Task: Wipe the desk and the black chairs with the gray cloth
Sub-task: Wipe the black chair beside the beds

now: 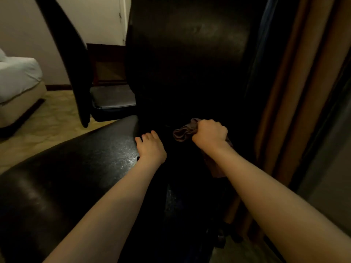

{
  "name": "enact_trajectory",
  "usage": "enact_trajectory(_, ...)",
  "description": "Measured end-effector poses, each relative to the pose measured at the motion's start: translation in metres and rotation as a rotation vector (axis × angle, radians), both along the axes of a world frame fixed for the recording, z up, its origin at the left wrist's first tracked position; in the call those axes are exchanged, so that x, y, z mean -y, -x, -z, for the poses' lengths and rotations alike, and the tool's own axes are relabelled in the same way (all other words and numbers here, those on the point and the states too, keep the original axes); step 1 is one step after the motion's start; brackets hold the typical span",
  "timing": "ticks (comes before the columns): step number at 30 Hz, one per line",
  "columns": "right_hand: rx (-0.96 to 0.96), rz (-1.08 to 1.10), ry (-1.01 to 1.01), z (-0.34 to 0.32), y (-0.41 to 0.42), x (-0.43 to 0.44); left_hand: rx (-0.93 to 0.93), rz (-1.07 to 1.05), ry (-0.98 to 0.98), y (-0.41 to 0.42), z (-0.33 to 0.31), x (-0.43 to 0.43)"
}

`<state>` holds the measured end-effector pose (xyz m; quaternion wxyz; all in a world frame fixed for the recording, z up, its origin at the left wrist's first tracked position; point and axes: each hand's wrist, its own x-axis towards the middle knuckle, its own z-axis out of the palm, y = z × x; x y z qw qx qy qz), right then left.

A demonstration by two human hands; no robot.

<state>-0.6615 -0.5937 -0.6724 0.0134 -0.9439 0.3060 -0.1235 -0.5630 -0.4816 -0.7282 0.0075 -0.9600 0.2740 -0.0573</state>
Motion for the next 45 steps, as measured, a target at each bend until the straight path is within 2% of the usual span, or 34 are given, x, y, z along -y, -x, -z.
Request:
enact_trajectory(2,0.013,-0.059,0.026,0.009,-0.034,-0.007,0.023,-0.046,-0.036,-0.014,-0.001,-0.006)
enact_trajectory(5,0.029,-0.101,0.087,0.022,-0.081,-0.013,0.099,-0.060,-0.261,-0.026,0.001,-0.005)
enact_trajectory(7,0.024,-0.126,0.136,0.032,-0.113,-0.014,0.119,-0.065,-0.322,-0.033,0.007,-0.003)
enact_trajectory(15,-0.038,-0.141,0.078,0.042,-0.167,0.006,0.070,-0.101,-0.154,-0.042,0.023,-0.007)
enact_trajectory(22,-0.185,-0.081,0.168,0.033,-0.138,0.019,0.033,-0.128,-0.080,-0.037,0.024,-0.005)
enact_trajectory(37,-0.311,0.050,0.042,0.020,-0.002,0.041,0.057,-0.066,-0.087,-0.037,0.028,-0.010)
enact_trajectory(45,-0.168,0.100,0.030,0.048,0.023,0.035,0.061,-0.013,-0.048,-0.026,0.024,-0.015)
